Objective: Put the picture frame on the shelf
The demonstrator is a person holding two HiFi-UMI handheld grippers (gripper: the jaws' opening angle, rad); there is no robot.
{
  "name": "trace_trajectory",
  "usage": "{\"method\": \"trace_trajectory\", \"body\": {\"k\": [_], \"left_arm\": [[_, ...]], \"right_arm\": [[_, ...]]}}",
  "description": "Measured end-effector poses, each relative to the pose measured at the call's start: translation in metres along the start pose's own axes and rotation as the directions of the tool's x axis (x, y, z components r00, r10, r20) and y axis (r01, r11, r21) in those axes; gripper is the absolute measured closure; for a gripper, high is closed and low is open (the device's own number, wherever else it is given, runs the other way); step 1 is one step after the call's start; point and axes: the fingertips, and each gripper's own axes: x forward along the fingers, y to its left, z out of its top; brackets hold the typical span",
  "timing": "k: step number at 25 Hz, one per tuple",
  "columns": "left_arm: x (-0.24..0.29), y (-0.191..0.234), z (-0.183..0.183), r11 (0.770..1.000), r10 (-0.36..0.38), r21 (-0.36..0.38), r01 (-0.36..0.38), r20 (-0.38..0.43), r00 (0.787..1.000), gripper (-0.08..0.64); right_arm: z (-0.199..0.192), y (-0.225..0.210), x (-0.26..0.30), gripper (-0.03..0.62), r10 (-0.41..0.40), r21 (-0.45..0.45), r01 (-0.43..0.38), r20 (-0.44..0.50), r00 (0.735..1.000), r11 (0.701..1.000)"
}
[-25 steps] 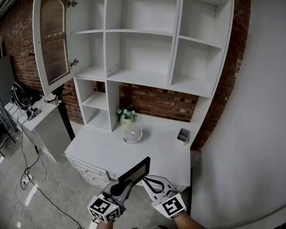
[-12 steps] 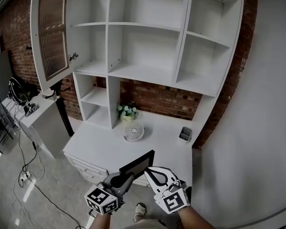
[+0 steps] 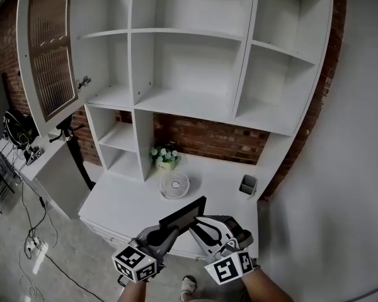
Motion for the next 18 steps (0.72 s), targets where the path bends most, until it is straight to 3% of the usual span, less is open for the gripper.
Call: {"method": "trace_trajectory", "body": {"k": [1,5,11,18], "left_arm": [[0.006,0.005,0.001,1.0,-0.01,0.0,0.01,-0.004,1.0,0.543],[0.035,0.025,0.005,0.999,-0.054,0.001,0.054,-0.021,0.998,0.543],[0.079,0.048,0.018,0.994,-0.111,0.002,0.111,-0.021,0.994,0.543],[0.112,0.071,0.029,0.991,-0.132,0.025,0.133,-0.021,0.991,0.543]], "right_arm": [[-0.003,-0.005,0.006,0.476,0.004,-0.041,-0.005,-0.013,1.0,0.999],[-0.015,-0.035,0.028,0.474,-0.005,-0.177,-0.003,-0.045,0.999,0.984],[-0.035,-0.071,0.059,0.468,0.023,-0.358,-0.061,-0.109,0.994,0.932],[-0.054,-0.103,0.085,0.468,-0.006,-0.474,-0.065,-0.147,0.989,0.878]]}}
